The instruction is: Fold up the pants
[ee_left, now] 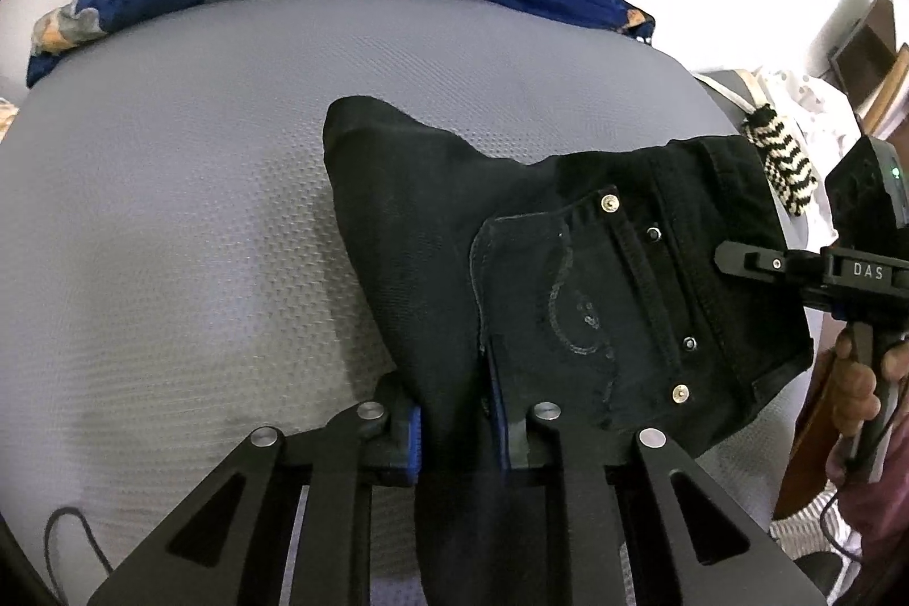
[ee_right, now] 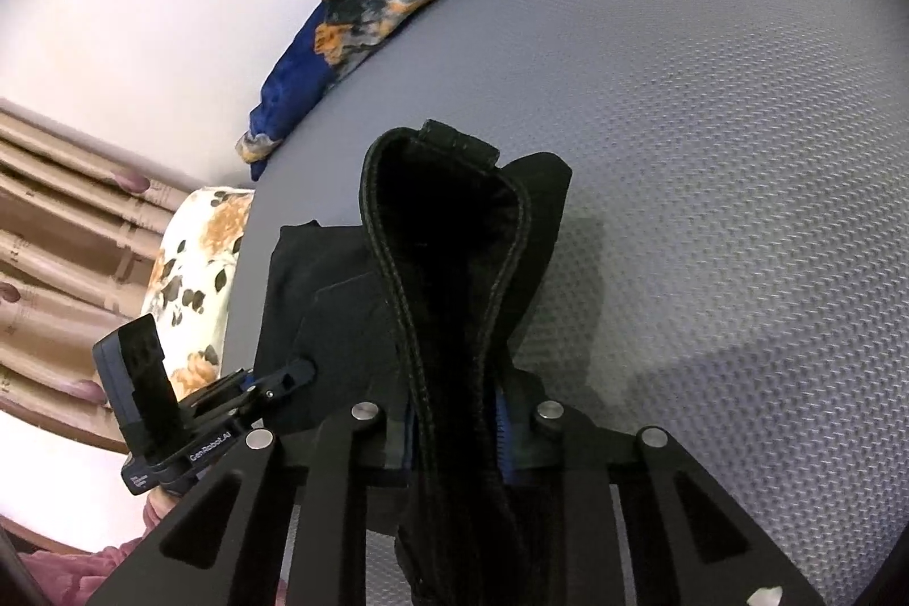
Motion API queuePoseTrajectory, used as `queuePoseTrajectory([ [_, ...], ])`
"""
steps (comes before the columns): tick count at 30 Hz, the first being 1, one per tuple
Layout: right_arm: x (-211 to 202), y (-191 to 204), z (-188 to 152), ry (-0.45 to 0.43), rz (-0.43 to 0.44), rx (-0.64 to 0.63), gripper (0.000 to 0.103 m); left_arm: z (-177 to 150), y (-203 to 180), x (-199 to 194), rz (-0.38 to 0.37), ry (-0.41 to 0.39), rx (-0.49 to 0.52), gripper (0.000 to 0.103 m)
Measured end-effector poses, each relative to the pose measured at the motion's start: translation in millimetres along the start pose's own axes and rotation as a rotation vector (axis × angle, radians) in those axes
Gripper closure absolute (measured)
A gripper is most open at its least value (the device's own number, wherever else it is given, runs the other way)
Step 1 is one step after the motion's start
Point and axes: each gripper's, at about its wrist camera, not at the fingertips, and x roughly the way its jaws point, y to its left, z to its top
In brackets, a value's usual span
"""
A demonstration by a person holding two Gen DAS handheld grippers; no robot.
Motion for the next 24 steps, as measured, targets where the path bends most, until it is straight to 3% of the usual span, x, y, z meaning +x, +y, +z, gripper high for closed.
queuePoseTrajectory([
  [11,35,29,29,0.009,0.087,-0.016,0.084,16,35,-16,0.050,-0.067,-0.036,0.085],
  [24,79,52,112,0.002,0.085,-0.056,0.084,87,84,2,0.083,-0.125,-0.055,0.085],
])
